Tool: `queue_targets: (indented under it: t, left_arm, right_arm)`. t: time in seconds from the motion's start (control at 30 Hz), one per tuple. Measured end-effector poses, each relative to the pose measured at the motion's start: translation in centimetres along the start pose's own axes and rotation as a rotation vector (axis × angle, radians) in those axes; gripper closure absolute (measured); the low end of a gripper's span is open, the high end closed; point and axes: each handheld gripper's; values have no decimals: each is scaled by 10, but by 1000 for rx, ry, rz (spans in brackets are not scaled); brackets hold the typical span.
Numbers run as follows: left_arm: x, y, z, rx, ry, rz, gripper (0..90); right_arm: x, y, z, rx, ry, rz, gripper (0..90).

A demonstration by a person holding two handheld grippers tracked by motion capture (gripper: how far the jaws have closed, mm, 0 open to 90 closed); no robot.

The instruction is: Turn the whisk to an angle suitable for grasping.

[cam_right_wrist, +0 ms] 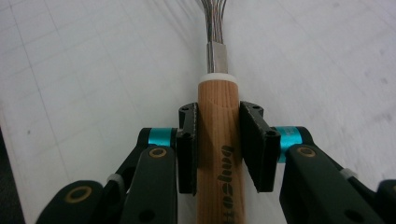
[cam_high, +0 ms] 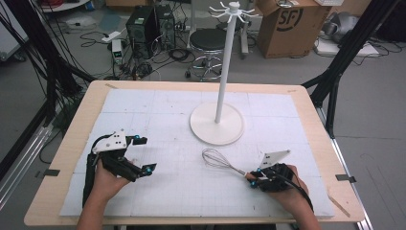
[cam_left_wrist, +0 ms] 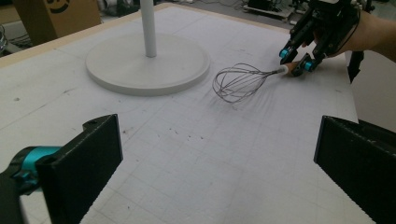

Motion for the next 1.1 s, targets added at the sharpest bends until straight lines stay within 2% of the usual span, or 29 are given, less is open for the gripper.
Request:
queue_targets:
  t: [0.07, 0.1, 0.23, 0.33, 0.37, 0.47, 0.53, 0.57, 0.67, 0.77, 0.8, 0.93, 1.0, 1.1]
  left_arm:
    - [0, 0, 1, -1, -3, 1, 16]
    - [0, 0, 1, 0, -4, 0, 16]
    - [0, 0, 1, 0, -4, 3, 16]
    - [0, 0, 0, 0, 0, 2, 16]
    - [0, 1, 0, -2, -2, 5, 16]
    - [0, 1, 1, -3, -2, 7, 16]
    - [0, 1, 1, -4, -2, 7, 16]
    - [0, 1, 1, -3, -4, 6, 16]
    - [0, 1, 1, -4, -10, 7, 16]
    - [0, 1, 2, -4, -10, 6, 16]
    - [0, 1, 2, -3, -9, 4, 16]
    - [0, 0, 2, -4, -6, 2, 16]
    - [0, 0, 2, -1, -10, 3, 16]
    - [0, 0, 2, -1, -10, 1, 16]
  right_arm:
    - [5, -1, 2, 3, 2, -18, 690]
    - [16, -5, 7, 11, -4, -41, 690]
    - [40, -12, 18, 33, -6, -92, 690]
    - [50, -16, 23, 40, -7, -105, 690]
    - [58, -20, 27, 46, -5, -123, 689]
    - [64, -25, 30, 37, -6, -133, 677]
    - [63, -24, 30, 40, 1, -116, 583]
    - [61, -23, 29, 41, 10, -100, 568]
    - [54, -20, 22, 46, 50, -65, 548]
    - [47, -18, 18, 56, 64, -47, 549]
    - [38, -15, 15, 60, 74, -32, 549]
    - [26, -12, 12, 76, 84, -16, 568]
    - [20, -13, 15, 102, 62, -28, 658]
    - [20, -14, 17, 84, 57, -57, 691]
Point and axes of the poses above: each handheld gripper's, and its own axes: z roughly forward along the jaws, x roughly out of its top, y roughly to its right, and after that the axes turned 12 degrees about -y, right-handed
